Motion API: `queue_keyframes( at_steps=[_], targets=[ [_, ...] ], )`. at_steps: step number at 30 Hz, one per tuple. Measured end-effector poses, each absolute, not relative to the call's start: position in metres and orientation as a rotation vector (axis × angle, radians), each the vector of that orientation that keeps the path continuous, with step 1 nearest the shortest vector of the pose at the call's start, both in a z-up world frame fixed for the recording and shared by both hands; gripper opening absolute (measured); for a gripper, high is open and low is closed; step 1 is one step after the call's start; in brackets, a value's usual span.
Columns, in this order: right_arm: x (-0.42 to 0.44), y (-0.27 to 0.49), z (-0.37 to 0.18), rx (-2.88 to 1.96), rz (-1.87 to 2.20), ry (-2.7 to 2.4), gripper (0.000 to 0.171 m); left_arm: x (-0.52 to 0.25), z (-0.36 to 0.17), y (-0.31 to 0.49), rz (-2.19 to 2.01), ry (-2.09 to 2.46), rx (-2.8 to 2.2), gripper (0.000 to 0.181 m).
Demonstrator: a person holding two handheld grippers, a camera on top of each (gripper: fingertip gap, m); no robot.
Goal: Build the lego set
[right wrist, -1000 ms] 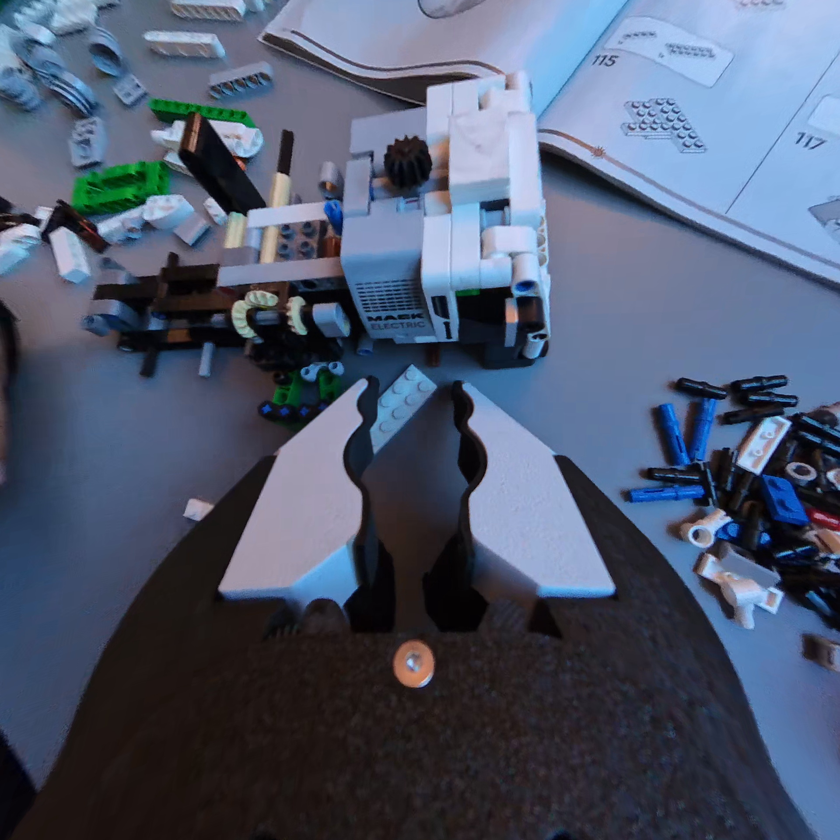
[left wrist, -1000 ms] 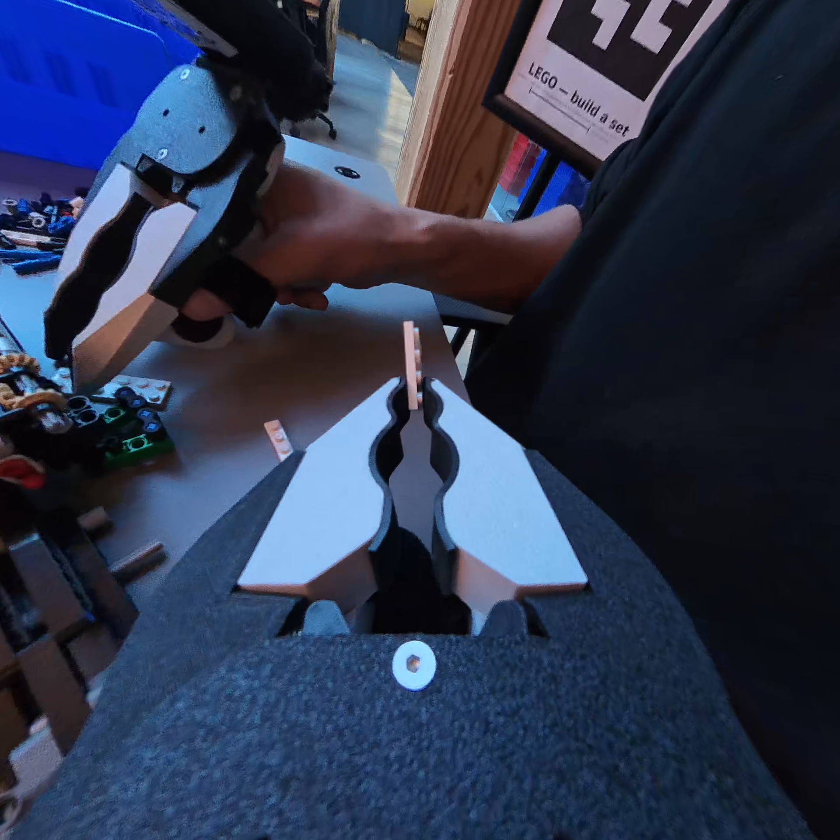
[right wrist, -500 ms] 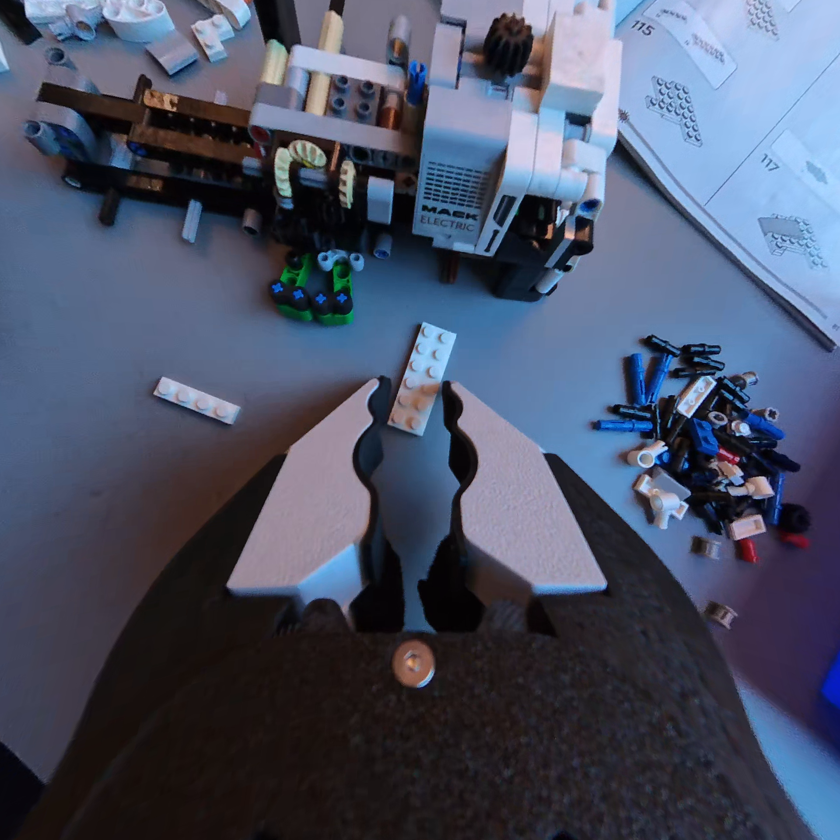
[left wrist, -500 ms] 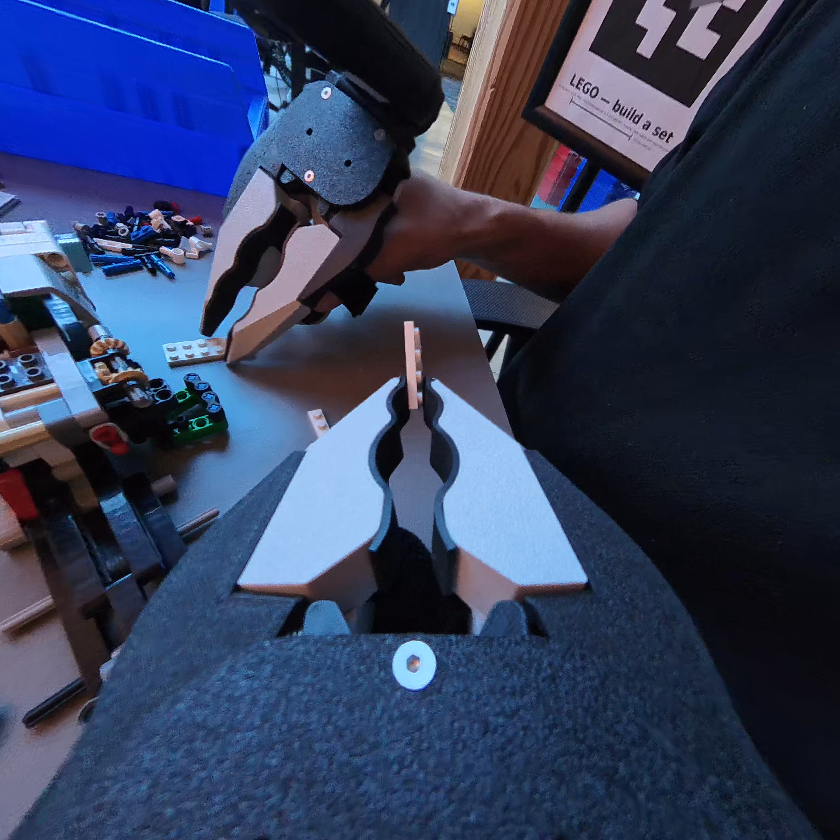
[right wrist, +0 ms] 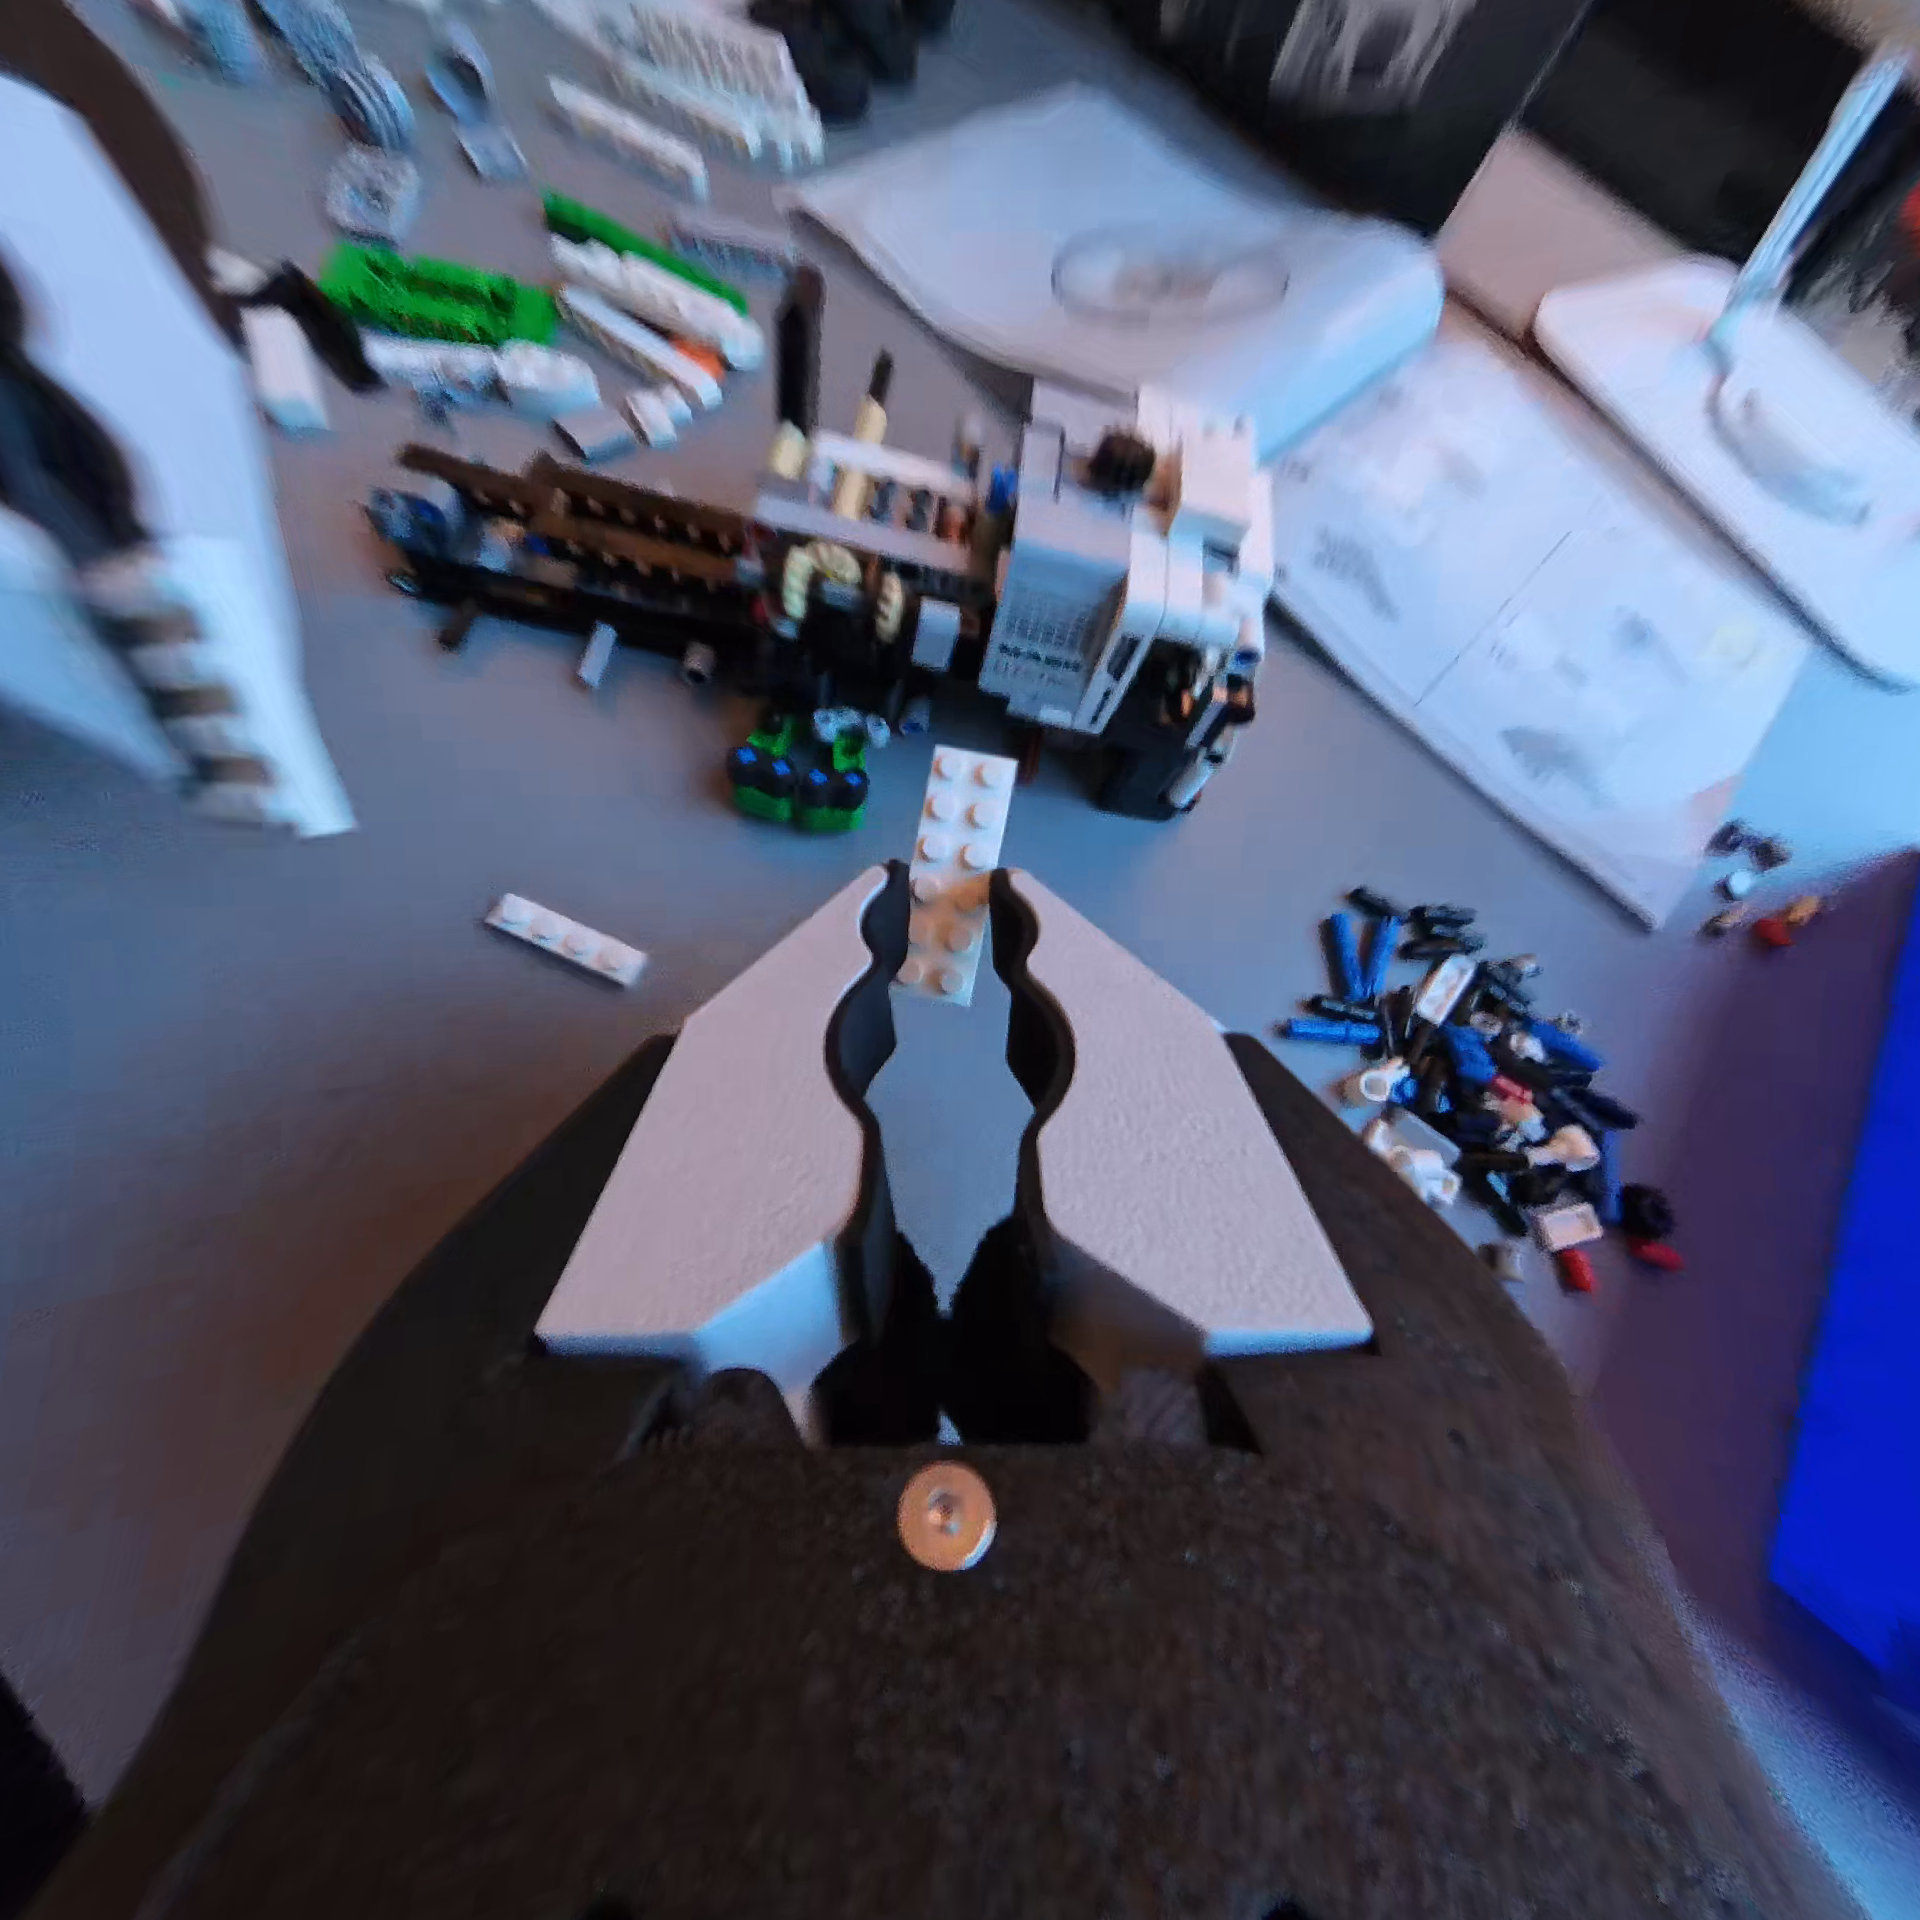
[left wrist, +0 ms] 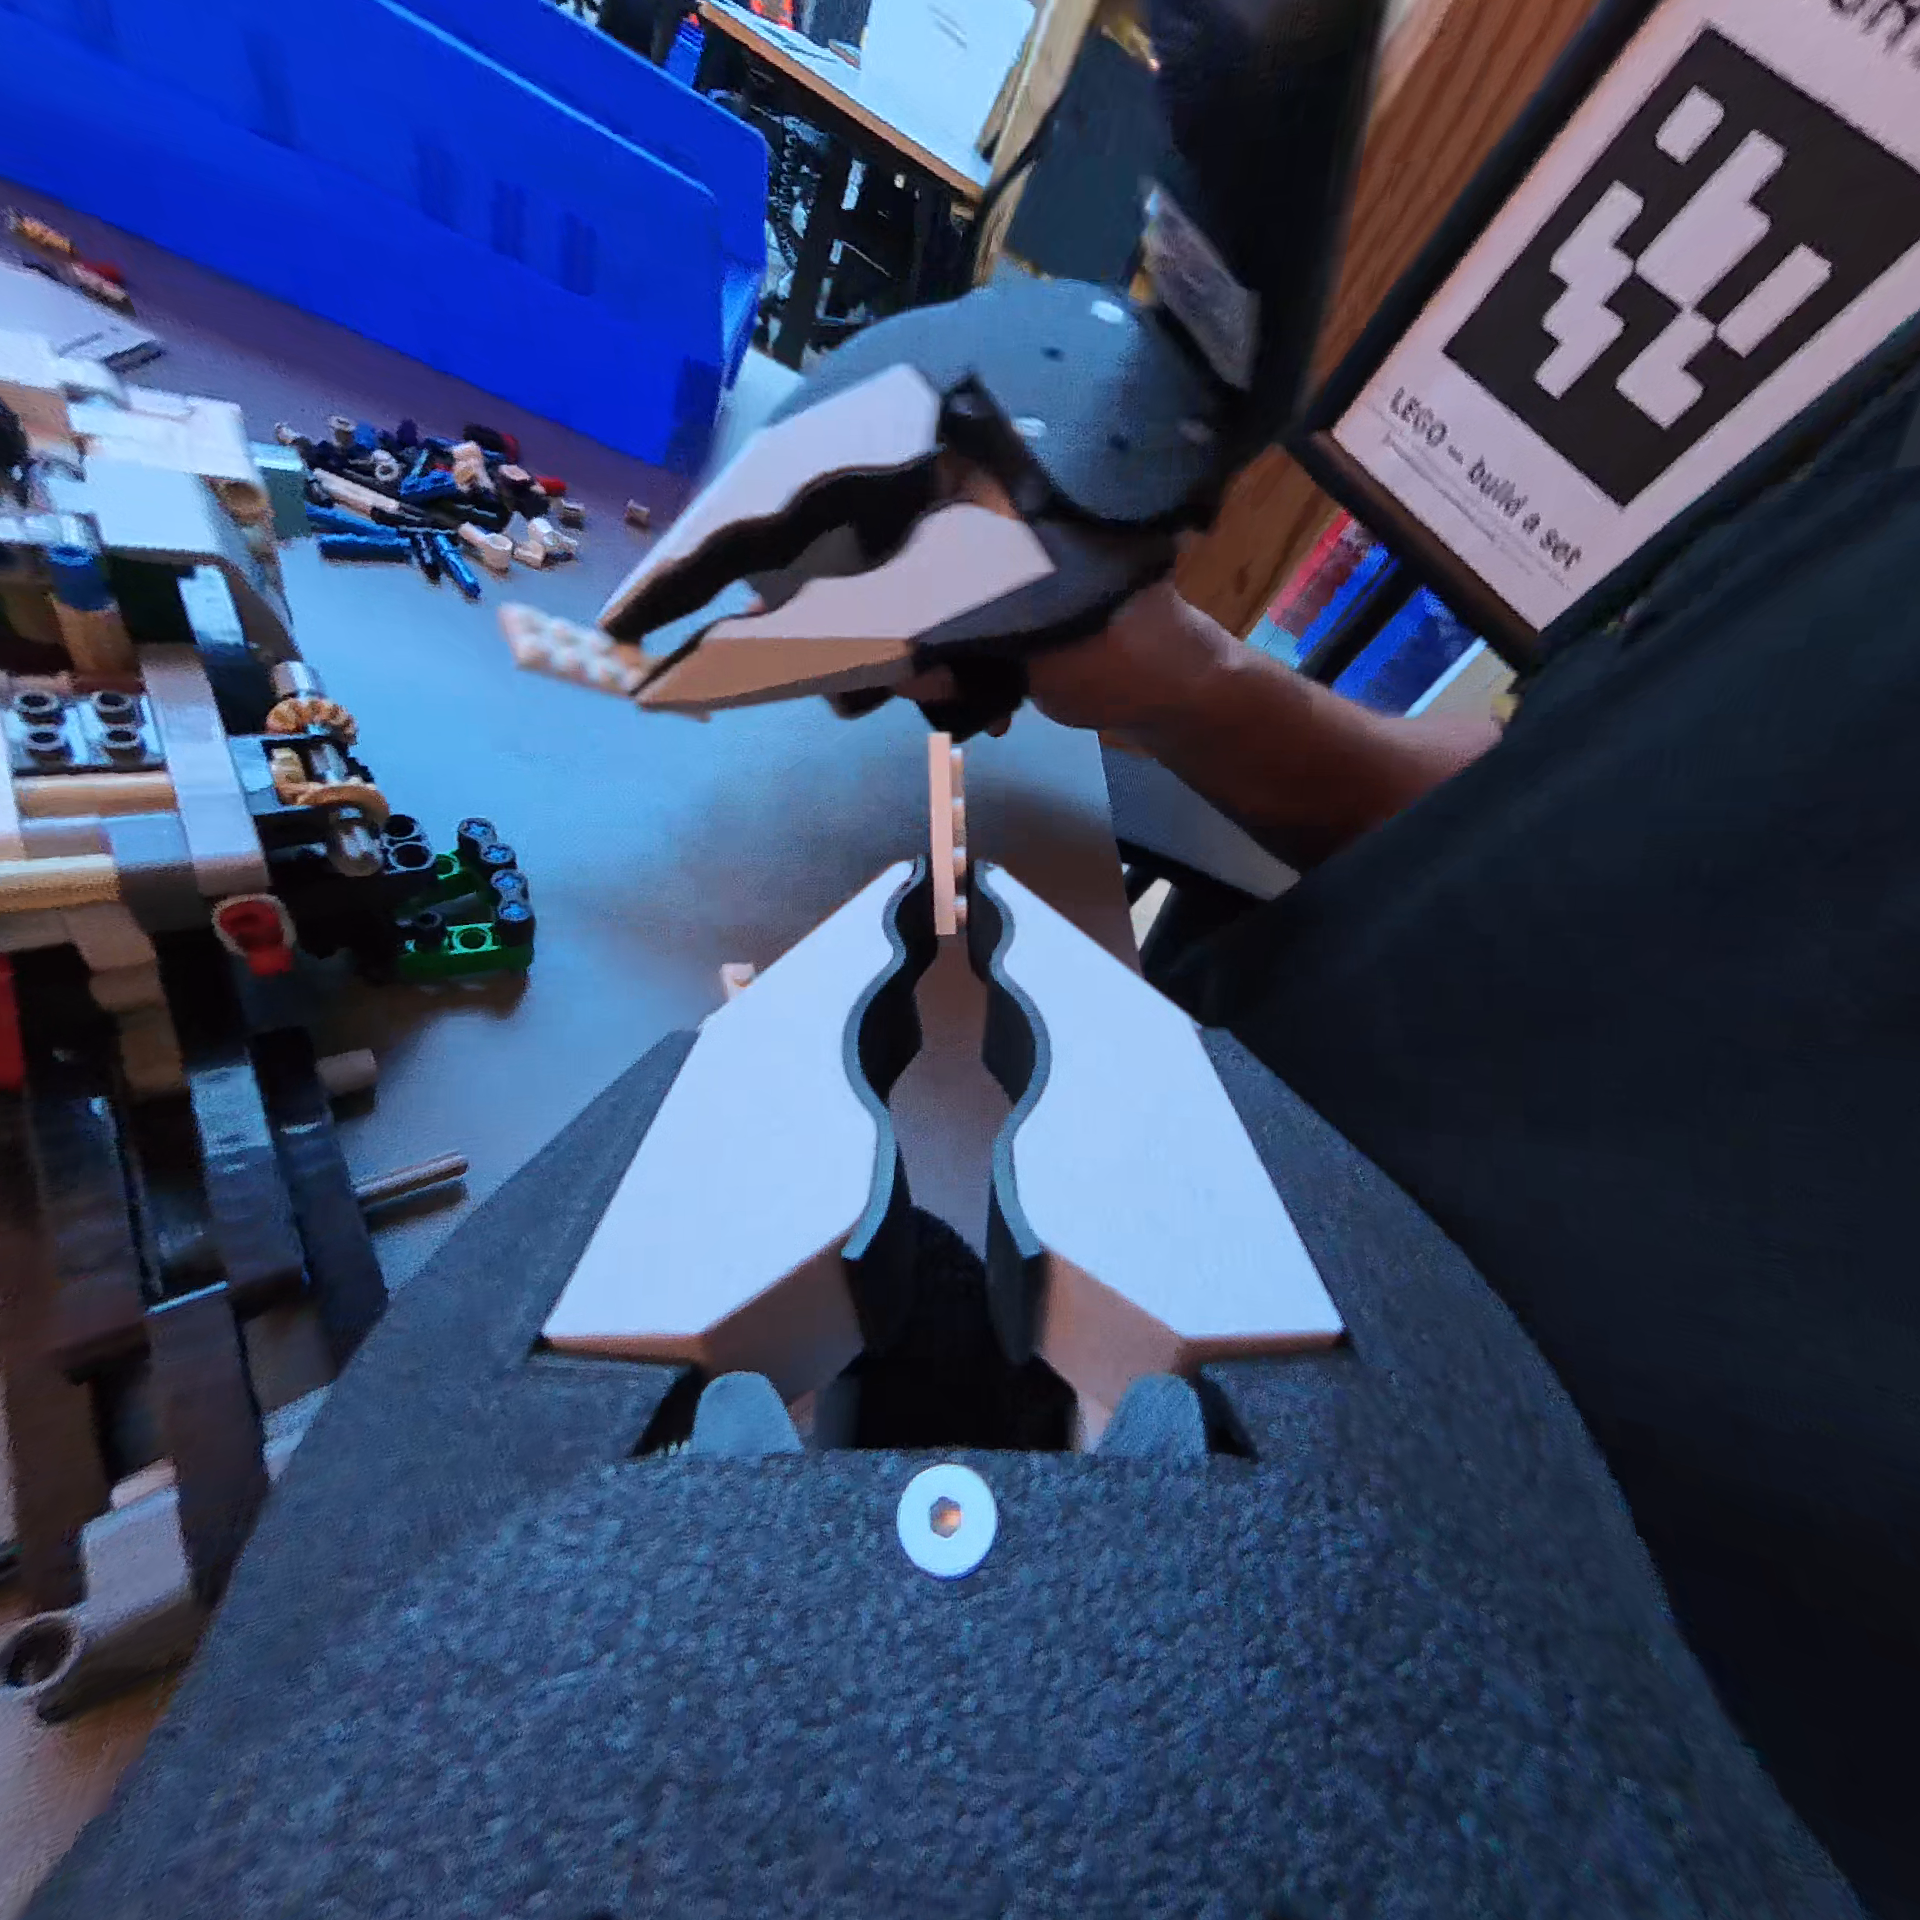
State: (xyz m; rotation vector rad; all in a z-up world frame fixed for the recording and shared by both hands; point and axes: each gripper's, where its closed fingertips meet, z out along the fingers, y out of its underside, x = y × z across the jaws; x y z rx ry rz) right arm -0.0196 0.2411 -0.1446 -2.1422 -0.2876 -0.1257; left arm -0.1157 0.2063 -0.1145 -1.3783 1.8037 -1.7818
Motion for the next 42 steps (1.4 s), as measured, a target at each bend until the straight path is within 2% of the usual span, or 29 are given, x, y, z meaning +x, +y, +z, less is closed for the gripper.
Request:
queue_keyframes(
  at_steps=[7,14,42],
  targets=[
    [-0.064,0.215,-0.104,-1.865,-0.083,-0.417,0.015,-0.101,-0.120,0.211,-1.891,1.692,-1.585,0.003],
    [-0.082,0.212,-0.107,-1.903,-0.188,-0.524,0.015,-0.099,-0.124,0.214,-1.917,1.671,-1.652,0.002],
    [-0.093,0.221,-0.118,-2.028,-0.109,-0.572,0.015,-0.100,-0.126,0.216,-1.940,1.663,-1.691,0.002]
  ],
)
